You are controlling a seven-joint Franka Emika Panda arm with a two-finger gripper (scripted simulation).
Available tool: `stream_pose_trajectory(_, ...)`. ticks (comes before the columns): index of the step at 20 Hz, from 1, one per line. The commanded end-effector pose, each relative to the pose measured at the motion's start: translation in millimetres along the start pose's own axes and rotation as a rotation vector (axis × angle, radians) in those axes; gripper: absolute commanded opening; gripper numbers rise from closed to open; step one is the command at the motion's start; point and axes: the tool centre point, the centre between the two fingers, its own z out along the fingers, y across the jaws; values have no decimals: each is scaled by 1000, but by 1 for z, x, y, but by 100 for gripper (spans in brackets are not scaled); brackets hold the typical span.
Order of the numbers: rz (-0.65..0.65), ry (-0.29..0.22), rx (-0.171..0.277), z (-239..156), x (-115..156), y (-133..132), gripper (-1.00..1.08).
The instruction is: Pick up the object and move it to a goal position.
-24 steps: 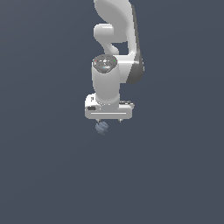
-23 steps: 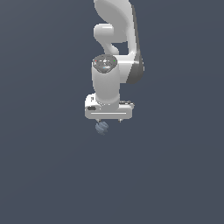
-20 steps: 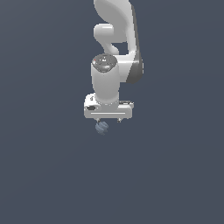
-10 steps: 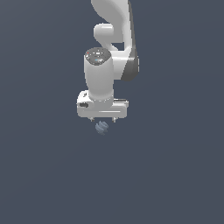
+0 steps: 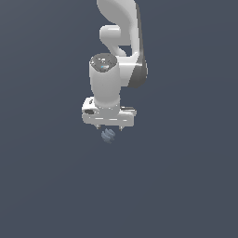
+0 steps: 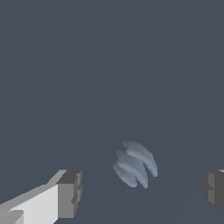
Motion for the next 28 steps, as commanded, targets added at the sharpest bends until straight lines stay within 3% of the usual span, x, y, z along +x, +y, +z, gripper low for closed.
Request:
stream_pose_trajectory(1, 36, -3, 1, 5, -2, 1, 100)
stream_pose_trajectory(19, 513, -30, -1, 62, -30, 14, 100)
stream_pose_trajectory(28, 664, -36, -8, 78, -40, 20, 100)
